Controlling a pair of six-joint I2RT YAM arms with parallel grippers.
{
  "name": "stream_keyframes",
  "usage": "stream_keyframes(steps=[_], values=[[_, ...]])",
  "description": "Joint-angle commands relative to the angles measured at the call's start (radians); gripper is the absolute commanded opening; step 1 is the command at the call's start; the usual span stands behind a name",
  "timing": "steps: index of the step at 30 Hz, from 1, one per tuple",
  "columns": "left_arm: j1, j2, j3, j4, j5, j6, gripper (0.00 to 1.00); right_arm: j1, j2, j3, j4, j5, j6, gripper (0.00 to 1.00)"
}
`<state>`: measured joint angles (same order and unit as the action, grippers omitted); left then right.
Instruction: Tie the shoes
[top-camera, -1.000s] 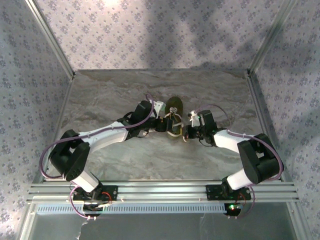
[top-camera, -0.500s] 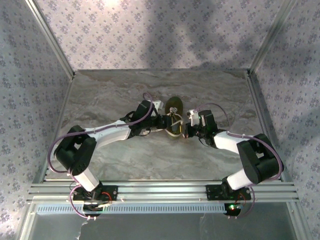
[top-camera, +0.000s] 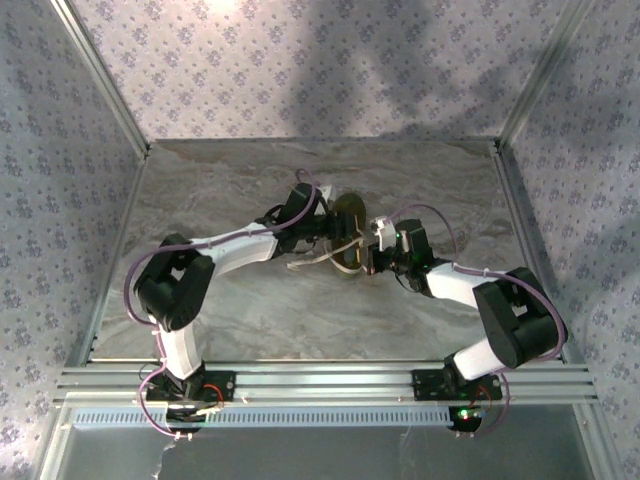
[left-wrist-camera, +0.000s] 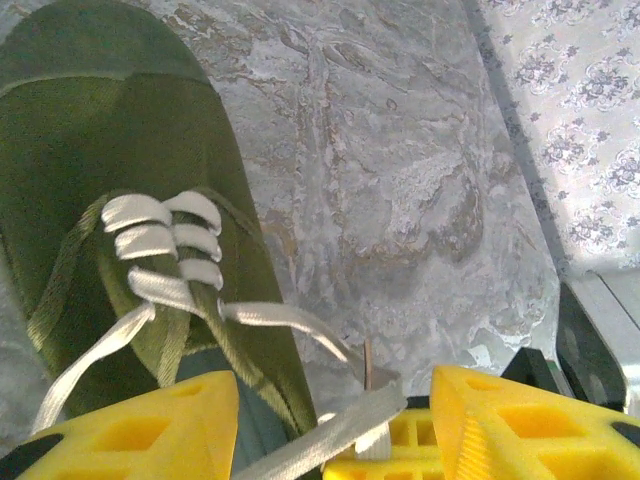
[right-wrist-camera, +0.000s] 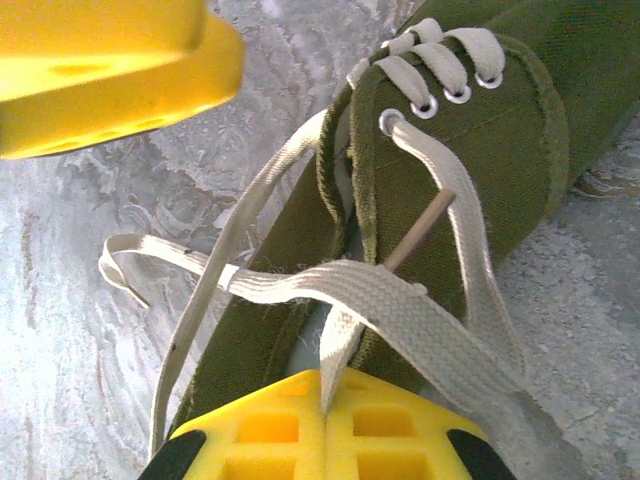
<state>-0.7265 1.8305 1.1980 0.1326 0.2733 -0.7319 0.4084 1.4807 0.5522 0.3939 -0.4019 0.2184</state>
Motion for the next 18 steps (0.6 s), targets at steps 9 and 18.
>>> stream_keyframes(steps=[9, 18], values=[[-0.001, 0.103, 0.114, -0.047, 0.074, -0.054, 0.47, 0.005, -0.008, -0.014, -0.015, 0.08, -0.021, 0.0], [-0.011, 0.17, 0.175, -0.056, 0.106, -0.07, 0.47, 0.006, -0.01, -0.018, -0.009, 0.067, -0.027, 0.0]])
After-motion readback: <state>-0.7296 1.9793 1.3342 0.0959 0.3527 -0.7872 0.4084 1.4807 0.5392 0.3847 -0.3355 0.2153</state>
